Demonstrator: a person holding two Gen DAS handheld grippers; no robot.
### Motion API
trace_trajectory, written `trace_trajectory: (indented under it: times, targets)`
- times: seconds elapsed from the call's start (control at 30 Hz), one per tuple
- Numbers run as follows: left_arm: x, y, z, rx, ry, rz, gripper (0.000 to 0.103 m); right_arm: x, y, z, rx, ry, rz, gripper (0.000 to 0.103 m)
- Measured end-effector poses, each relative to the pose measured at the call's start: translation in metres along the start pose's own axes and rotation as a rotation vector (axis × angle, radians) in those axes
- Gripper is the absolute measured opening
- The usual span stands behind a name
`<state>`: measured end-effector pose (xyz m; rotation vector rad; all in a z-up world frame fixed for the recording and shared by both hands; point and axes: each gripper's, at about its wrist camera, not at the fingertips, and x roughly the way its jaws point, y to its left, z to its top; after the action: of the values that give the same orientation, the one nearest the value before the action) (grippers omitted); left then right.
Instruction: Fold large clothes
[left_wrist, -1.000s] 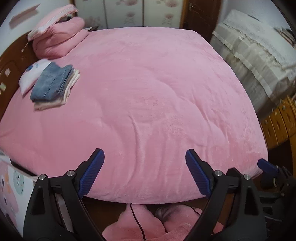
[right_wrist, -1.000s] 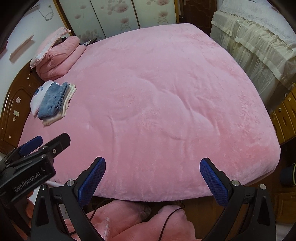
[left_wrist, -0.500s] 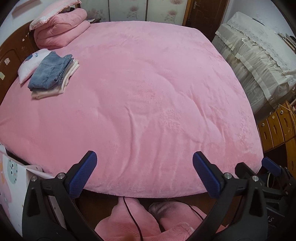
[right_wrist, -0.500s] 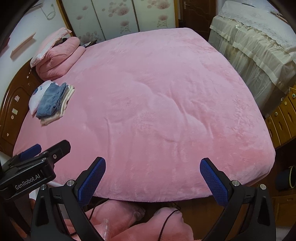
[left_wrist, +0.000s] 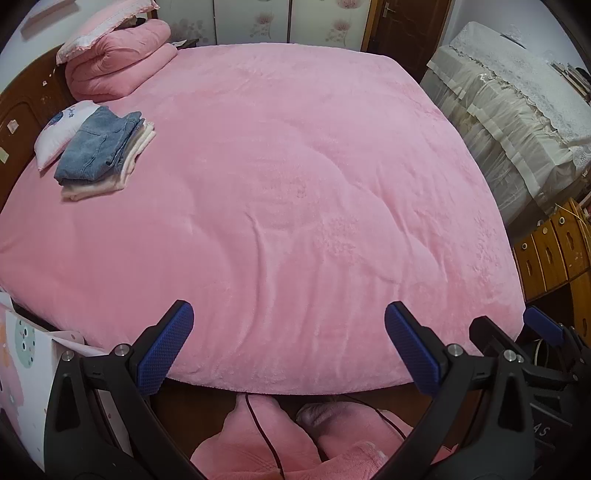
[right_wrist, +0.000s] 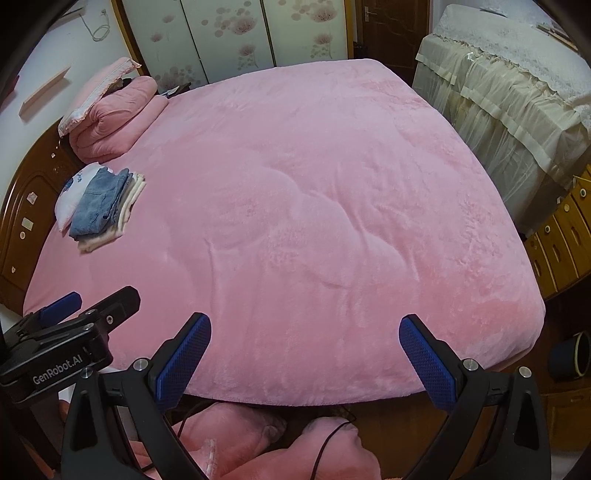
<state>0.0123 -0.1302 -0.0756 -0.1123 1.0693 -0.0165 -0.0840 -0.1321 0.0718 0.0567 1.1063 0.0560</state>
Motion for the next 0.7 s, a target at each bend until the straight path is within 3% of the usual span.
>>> trace_trajectory:
  times: [0.7]
  targets:
    - [-0.0076, -0.0033, 0.0025, 0.015, -0.012, 0.008, 0.102, 0.0024, 0.0091, 0.0004, 0.015, 0.012, 0.000, 0.103]
